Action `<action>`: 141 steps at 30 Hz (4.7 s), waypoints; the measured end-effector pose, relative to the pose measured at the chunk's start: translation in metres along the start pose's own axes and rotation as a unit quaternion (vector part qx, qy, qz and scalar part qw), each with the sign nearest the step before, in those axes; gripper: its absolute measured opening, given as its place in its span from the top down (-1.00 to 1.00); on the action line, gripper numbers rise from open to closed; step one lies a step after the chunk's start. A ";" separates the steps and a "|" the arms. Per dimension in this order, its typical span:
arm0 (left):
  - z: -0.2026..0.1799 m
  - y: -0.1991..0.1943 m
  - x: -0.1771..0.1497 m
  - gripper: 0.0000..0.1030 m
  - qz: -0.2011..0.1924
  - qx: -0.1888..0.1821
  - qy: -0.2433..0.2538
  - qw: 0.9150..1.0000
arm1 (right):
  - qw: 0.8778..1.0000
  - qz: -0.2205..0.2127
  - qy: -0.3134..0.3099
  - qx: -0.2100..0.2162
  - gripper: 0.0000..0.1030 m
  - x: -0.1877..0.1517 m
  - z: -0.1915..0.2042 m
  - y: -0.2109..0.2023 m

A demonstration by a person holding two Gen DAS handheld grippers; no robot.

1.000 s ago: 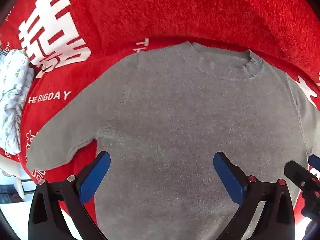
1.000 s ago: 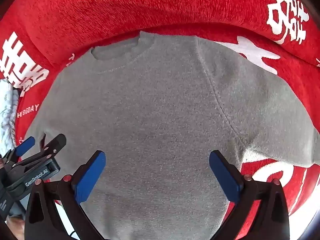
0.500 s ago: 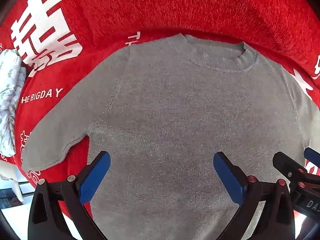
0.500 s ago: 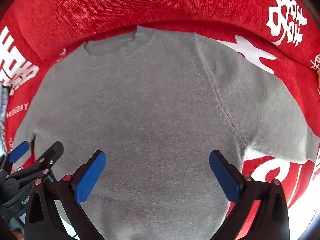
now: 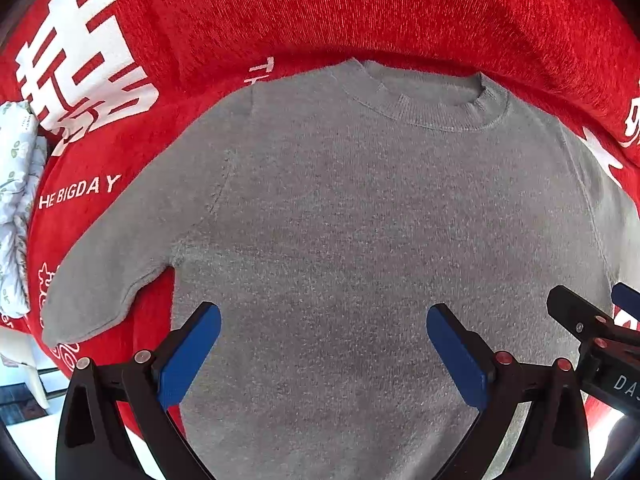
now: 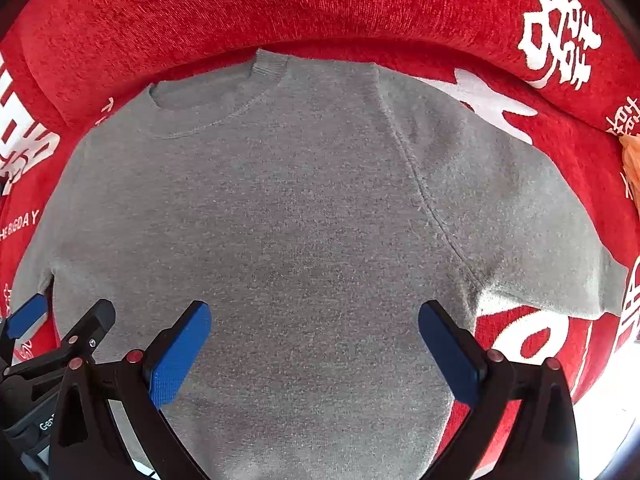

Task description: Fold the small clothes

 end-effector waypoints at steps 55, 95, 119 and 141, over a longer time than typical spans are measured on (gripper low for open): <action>0.007 -0.003 0.001 -1.00 -0.002 -0.002 -0.019 1.000 | 1.000 0.002 0.000 -0.021 -1.00 -0.013 0.015 -0.019; 0.049 0.004 -0.008 -1.00 0.001 -0.021 -0.047 0.999 | 0.999 -0.006 -0.008 -0.036 -1.00 -0.009 0.037 -0.012; 0.215 0.056 -0.051 -1.00 -0.028 -0.227 -0.321 0.919 | 0.996 0.005 -0.088 -0.022 -1.00 -0.036 0.115 -0.010; 0.379 0.056 -0.110 -1.00 -0.150 -0.088 -0.498 0.850 | 0.988 0.006 -0.156 0.006 -1.00 -0.051 0.192 -0.008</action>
Point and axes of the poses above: each gripper's, at about its wrist camera, not at the fingertips, and y roughly the way its jaws point, z to its left, x to its top, the point moved 3 cm from there along y, roughly the way its jaws point, and after that the axes turned 3 degrees about -y, right-handed, at the moved point
